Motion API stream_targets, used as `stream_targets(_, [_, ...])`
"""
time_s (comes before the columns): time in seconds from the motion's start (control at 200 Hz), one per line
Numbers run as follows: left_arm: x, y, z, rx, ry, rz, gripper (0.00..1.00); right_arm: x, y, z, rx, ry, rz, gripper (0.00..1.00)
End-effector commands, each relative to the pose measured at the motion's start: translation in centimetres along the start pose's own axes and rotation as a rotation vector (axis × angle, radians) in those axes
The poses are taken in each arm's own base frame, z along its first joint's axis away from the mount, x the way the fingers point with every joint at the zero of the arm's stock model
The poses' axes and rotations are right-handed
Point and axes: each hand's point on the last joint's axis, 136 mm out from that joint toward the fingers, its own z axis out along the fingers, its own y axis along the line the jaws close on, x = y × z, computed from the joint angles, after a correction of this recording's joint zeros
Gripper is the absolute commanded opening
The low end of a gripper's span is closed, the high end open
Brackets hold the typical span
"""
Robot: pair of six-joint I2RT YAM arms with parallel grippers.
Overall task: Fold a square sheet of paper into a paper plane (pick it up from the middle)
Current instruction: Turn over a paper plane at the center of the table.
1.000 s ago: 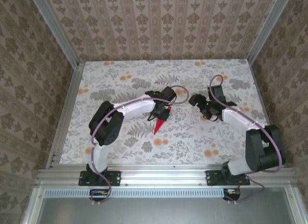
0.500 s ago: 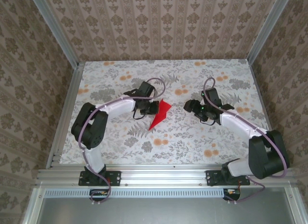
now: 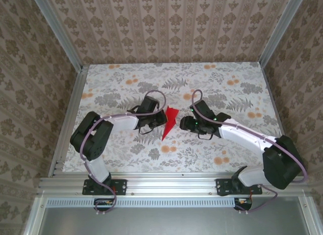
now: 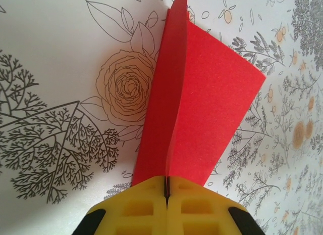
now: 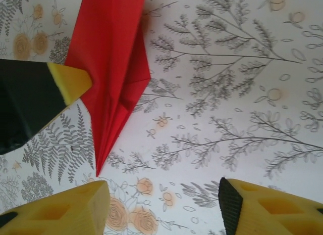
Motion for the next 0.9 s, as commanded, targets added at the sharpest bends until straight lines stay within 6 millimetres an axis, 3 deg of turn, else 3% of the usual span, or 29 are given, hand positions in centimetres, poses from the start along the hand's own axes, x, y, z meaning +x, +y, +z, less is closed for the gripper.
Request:
stream_targets(0.0, [-0.4, 0.4, 0.3, 0.005, -0.04, -0.057, 0.0, 0.0, 0.6, 0.8, 0.059, 0.005, -0.046, 0.57])
stream_targets(0.235, [0.0, 1.5, 0.0, -0.006, -0.035, -0.079, 0.0, 0.7, 3.1, 2.8, 0.007, 0.048, -0.082, 0.43])
stream_targets(0.535, [-0.4, 2.9, -1.7, 0.047, -0.047, -0.142, 0.0, 0.4, 6.2, 5.1, -0.086, 0.085, -0.087, 0.41])
stream_targets(0.79, [-1.7, 0.4, -4.3, 0.164, -0.071, -0.146, 0.02, 0.1, 7.1, 5.3, -0.105, 0.089, -0.09, 0.42])
stream_targets(0.895, [-1.8, 0.3, -4.8, 0.184, -0.084, -0.154, 0.02, 0.0, 7.1, 5.5, -0.105, 0.086, -0.081, 0.42])
